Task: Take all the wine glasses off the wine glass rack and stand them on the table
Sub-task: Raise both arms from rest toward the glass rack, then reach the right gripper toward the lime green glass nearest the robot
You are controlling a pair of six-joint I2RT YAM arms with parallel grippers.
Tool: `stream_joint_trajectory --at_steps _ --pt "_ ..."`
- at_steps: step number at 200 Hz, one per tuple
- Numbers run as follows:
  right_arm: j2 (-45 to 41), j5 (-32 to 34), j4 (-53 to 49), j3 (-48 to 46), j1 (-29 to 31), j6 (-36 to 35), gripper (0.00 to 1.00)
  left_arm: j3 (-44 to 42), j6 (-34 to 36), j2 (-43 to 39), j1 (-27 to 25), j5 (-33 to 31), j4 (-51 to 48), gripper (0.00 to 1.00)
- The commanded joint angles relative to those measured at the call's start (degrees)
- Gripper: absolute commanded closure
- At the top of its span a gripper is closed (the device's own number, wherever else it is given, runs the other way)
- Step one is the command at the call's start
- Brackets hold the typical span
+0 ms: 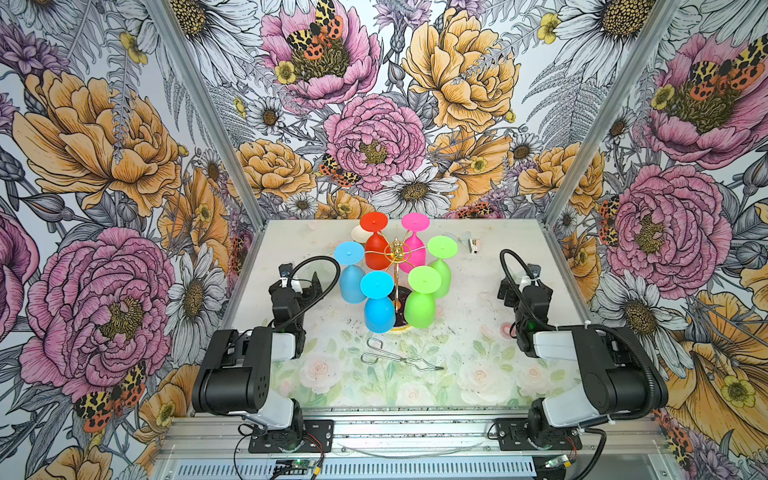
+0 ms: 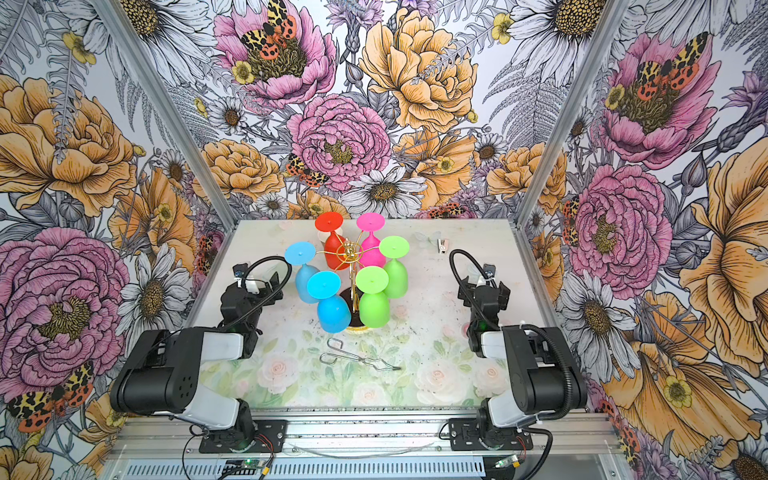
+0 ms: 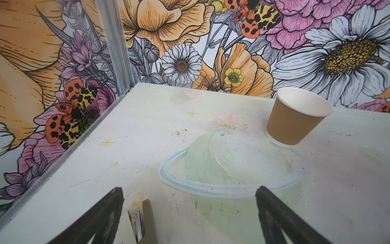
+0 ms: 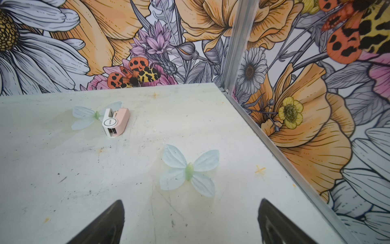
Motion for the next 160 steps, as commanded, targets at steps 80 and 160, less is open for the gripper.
stream_joint_trajectory --at_steps 80,160 --pt "-25.3 -5.0 -51.5 19.7 0.9 15.7 0.09 8.1 -5.2 -26.5 -2.0 -8.7 -35.3 0.01" --pt "-27.4 -34.6 -68.8 35.4 1.0 30.5 0.19 28.1 -7.0 -34.5 -4.7 -1.9 -71.4 0.01"
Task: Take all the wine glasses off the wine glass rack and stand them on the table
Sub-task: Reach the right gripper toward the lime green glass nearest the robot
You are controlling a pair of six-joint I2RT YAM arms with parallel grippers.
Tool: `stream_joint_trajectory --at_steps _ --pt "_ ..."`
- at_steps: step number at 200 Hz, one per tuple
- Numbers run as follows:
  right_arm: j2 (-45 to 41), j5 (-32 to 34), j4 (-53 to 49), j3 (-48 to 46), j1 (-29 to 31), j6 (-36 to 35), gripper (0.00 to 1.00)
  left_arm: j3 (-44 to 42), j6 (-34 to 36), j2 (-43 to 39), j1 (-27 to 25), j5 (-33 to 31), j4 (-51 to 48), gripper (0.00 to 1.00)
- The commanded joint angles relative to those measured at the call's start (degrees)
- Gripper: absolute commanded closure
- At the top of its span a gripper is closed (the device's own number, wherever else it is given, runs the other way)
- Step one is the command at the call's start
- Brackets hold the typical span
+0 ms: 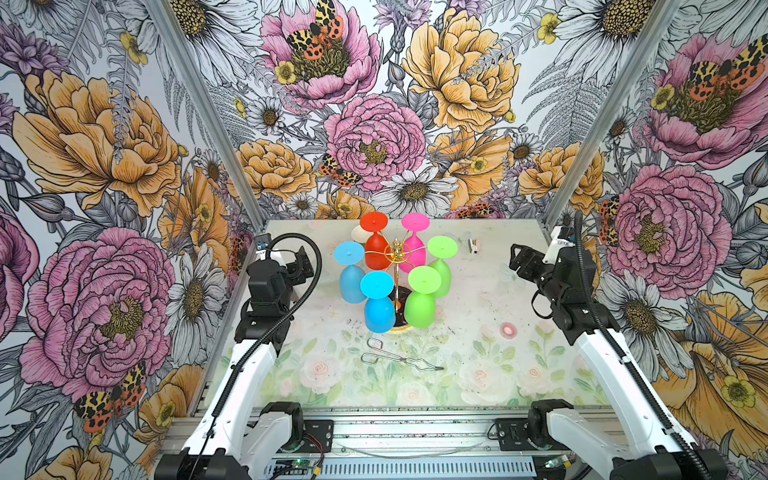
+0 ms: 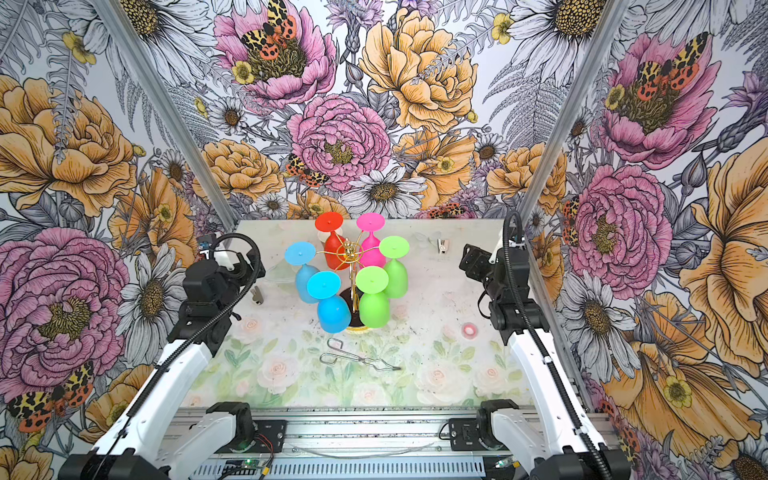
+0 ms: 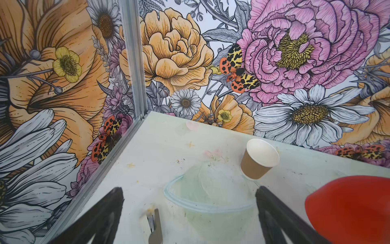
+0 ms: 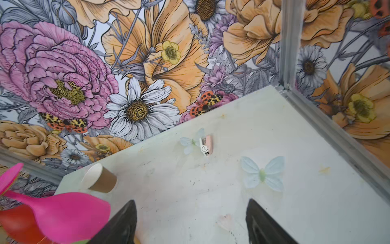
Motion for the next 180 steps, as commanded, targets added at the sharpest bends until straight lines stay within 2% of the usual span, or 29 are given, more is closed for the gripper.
stream_joint_trajectory --at_steps 1,41,64,96,127,180 --pt "0.7 -13.6 -6.6 4.5 0.4 5.5 0.19 4.3 -1.7 -3.3 -0.7 4.7 -15.1 0.01" --pt "3.3 -31.0 -6.7 10.5 1.7 8.2 0.22 4.7 -4.3 -10.8 -1.2 17.3 -20.8 0.01" --pt "4.3 -37.7 -6.7 12.6 4.0 9.1 0.25 4.5 -5.9 -12.9 -1.8 21.0 -21.6 0.01" --pt "4.3 -40.0 -6.8 12.5 8.0 11.1 0.3 5.2 -3.3 -13.3 -2.4 25.1 -21.8 0.01" --pt "4.2 -40.8 -6.7 11.6 12.2 12.9 0.35 5.9 -2.0 -13.4 -2.4 26.1 -21.9 0.01" --pt "5.2 -43.6 -7.0 10.5 15.7 13.8 0.41 6.4 -0.1 -13.7 -2.4 27.9 -22.0 0.01"
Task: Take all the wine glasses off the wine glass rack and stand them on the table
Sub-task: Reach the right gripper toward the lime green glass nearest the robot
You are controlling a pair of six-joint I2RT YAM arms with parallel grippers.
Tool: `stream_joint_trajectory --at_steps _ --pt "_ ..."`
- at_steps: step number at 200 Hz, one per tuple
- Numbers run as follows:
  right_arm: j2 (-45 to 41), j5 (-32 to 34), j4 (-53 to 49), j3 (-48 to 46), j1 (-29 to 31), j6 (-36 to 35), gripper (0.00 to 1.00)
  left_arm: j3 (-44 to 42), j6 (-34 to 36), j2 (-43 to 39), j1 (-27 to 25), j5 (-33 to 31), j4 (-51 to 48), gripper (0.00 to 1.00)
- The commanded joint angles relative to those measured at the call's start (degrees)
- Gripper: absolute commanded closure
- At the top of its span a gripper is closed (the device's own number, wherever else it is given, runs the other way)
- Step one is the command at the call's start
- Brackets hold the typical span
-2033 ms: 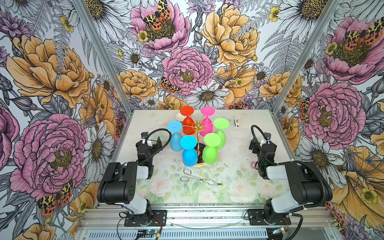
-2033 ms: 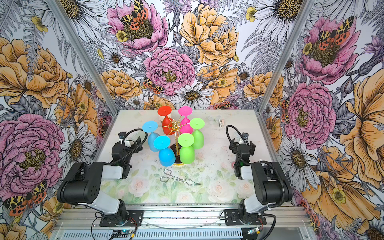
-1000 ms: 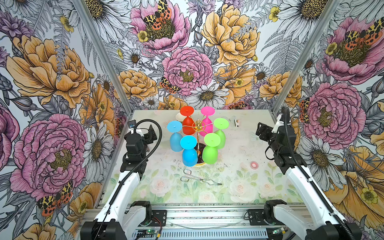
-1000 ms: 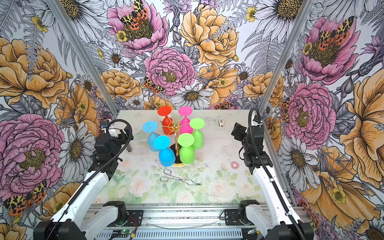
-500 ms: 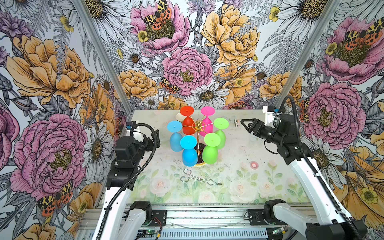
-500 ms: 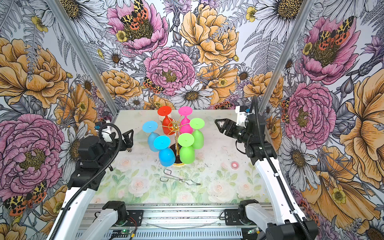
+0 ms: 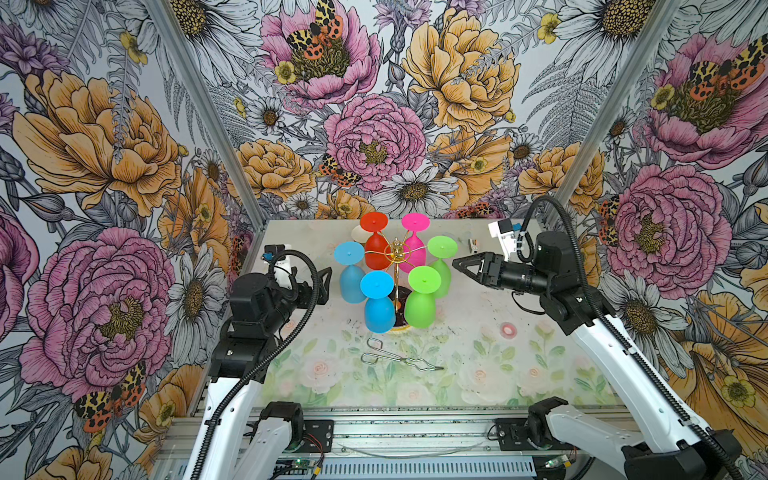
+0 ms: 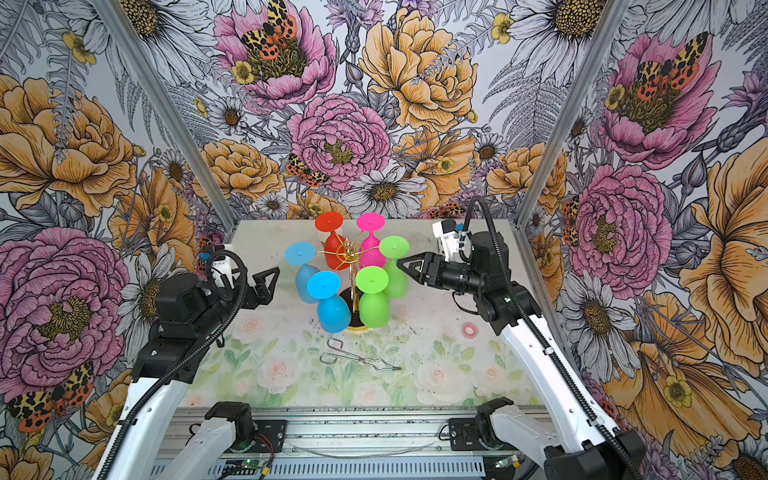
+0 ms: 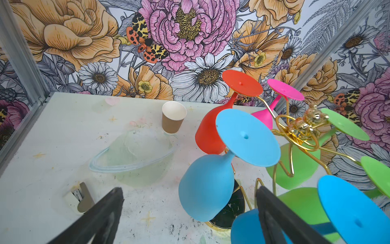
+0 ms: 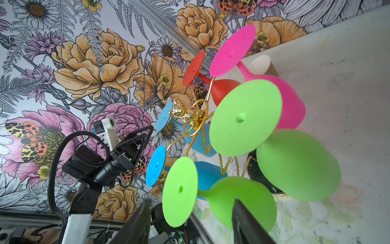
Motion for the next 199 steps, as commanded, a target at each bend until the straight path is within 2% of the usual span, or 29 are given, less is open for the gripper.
stream_joint_trajectory --at_steps 1,121,199 --pt "1.1 -2.4 0.0 -0.6 1.7 1.0 0.41 1.1 2.0 -0.7 -0.3 1.9 -0.4 0.01" --pt "5.4 -2.3 0.0 -0.3 6.6 0.6 0.59 -0.6 1.8 -2.9 -0.3 1.3 -0.3 0.01" --pt "7.1 -1.9 0.1 -0.1 7.5 1.2 0.66 -1.4 1.9 -4.2 -0.4 0.4 -0.3 0.01"
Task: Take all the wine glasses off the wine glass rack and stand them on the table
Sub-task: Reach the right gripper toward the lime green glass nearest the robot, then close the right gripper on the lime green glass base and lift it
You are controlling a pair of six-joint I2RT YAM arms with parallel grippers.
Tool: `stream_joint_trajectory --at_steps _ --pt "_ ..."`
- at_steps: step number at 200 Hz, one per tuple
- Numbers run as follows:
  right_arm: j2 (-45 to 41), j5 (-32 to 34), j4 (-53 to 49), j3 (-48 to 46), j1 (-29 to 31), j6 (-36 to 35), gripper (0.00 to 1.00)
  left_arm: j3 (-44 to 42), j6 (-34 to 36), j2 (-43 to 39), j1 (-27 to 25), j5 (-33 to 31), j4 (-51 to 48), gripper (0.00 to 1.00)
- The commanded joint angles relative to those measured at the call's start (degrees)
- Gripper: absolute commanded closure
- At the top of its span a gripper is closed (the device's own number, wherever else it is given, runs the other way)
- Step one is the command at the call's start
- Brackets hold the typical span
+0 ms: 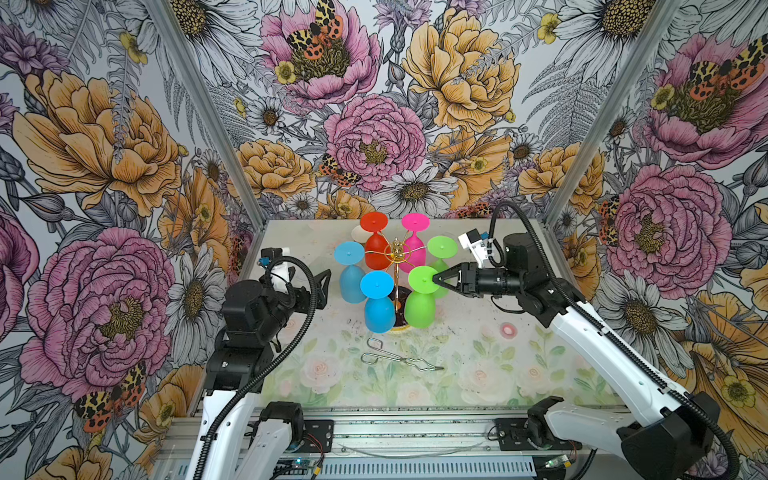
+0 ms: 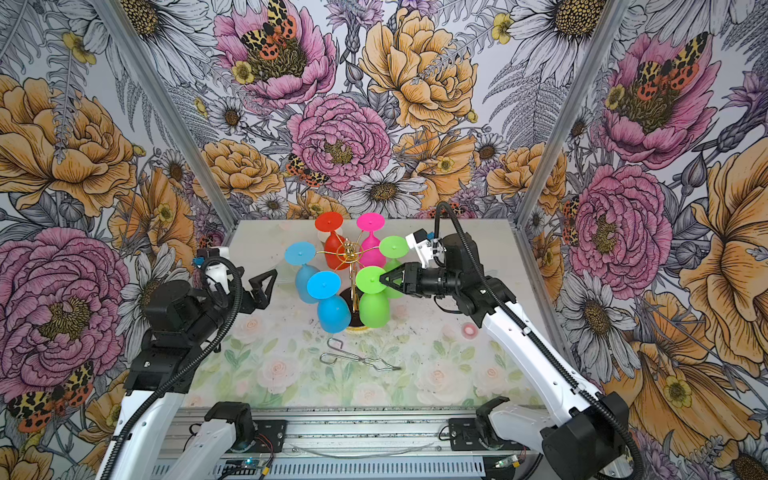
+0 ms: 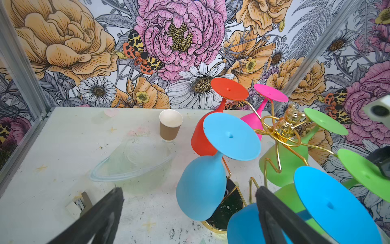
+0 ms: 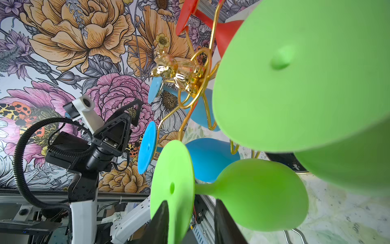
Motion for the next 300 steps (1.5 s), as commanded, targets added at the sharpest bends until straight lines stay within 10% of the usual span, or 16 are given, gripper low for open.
stream_joint_trajectory --at_steps 1,170,300 --pt "0.5 -0.4 0.5 0.3 0.4 0.3 0.66 -1.0 0.6 -0.7 -0.4 -0.2 -0.1 0.01" --pt "0.3 -1.3 0.7 2.0 0.8 3.0 0.96 -2.4 1.6 -1.5 -0.3 -2.4 0.0 0.01" --pt "-1.3 -3.2 8.5 0.2 1.2 11.6 1.0 -2.6 2.2 -1.7 -0.3 -2.3 0.0 0.01"
